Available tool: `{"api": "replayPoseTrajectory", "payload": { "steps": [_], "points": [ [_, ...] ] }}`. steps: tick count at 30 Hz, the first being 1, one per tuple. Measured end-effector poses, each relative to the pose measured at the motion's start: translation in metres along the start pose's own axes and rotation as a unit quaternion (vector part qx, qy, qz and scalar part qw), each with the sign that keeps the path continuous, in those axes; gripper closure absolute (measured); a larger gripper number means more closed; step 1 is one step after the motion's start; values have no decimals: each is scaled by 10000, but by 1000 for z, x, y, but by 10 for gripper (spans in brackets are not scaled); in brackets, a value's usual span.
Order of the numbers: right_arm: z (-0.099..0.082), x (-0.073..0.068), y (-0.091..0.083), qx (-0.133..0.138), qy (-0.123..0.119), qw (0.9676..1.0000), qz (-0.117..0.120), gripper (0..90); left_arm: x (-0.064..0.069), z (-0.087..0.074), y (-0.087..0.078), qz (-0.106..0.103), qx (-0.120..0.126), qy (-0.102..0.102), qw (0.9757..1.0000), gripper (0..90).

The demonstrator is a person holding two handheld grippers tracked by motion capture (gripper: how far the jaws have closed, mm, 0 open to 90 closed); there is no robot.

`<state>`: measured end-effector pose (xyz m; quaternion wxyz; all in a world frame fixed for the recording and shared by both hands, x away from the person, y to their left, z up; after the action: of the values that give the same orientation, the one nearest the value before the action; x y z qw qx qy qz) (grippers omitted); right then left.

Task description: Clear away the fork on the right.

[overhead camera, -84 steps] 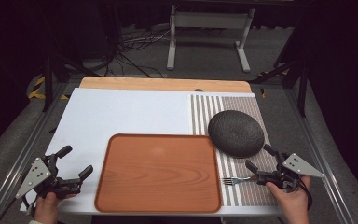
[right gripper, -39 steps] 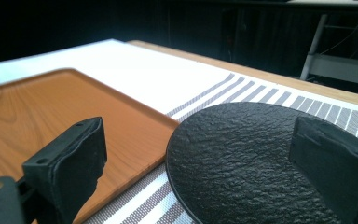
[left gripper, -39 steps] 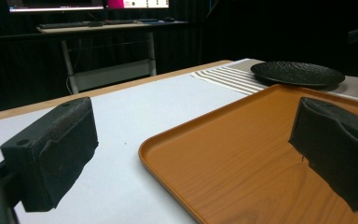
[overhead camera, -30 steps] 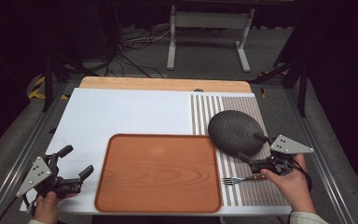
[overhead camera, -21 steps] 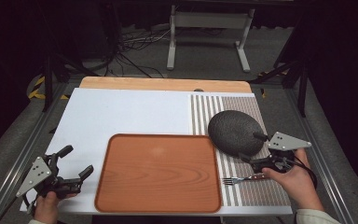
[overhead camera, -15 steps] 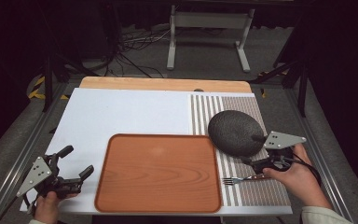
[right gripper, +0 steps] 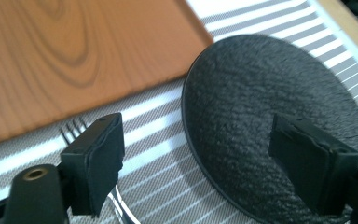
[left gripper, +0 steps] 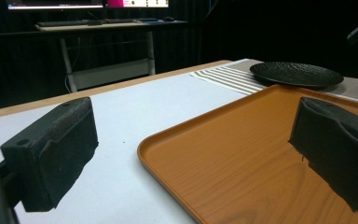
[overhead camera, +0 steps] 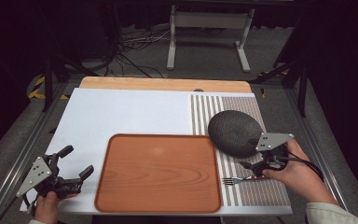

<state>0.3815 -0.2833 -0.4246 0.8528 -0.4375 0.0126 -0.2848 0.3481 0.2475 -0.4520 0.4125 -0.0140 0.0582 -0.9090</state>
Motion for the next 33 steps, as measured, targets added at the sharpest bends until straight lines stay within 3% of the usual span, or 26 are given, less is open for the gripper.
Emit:
{"api": "replayPoseTrajectory", "payload": {
  "steps": [7, 9, 14, 19, 26, 30, 33],
  "points": [
    [-5, -2, 2, -381, -267, 9988, 140, 214, 0, 0, 0, -6, 1, 9, 10000, 17],
    [-5, -3, 3, -368, -328, 9986, 179, 216, 0, 0, 0, -5, 11, -11, 10000, 17],
    [-10, -3, 6, -696, -615, 9950, 373, 255, 1, 0, 0, -15, -4, 3, 10000, 17],
    [-21, -8, 12, -1114, -815, 9876, 747, 259, 0, 0, 0, -21, 0, 1, 10000, 17],
    [-31, -10, 16, -1506, -884, 9799, 961, 256, 0, 0, 0, -24, -7, 14, 10000, 17],
    [-39, -11, 16, -1811, -910, 9734, 1065, 265, 0, 0, 0, -19, 1, 2, 10000, 17],
    [-42, -13, 18, -1947, -1082, 9674, 1207, 278, 1, 0, 0, -28, -15, 5, 10000, 17]
  ]
}}
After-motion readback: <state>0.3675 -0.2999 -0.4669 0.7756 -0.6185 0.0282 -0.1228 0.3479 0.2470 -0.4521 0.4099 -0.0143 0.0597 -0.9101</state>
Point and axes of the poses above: each handheld gripper's, and its own axes: y roughly forward along the jaws, z roughly out of its top, x roughly to its right, the point moved 8 cm from there along y, roughly forward along the jaws, and after that the axes turned 1 degree about y, right-handed, at the moved point
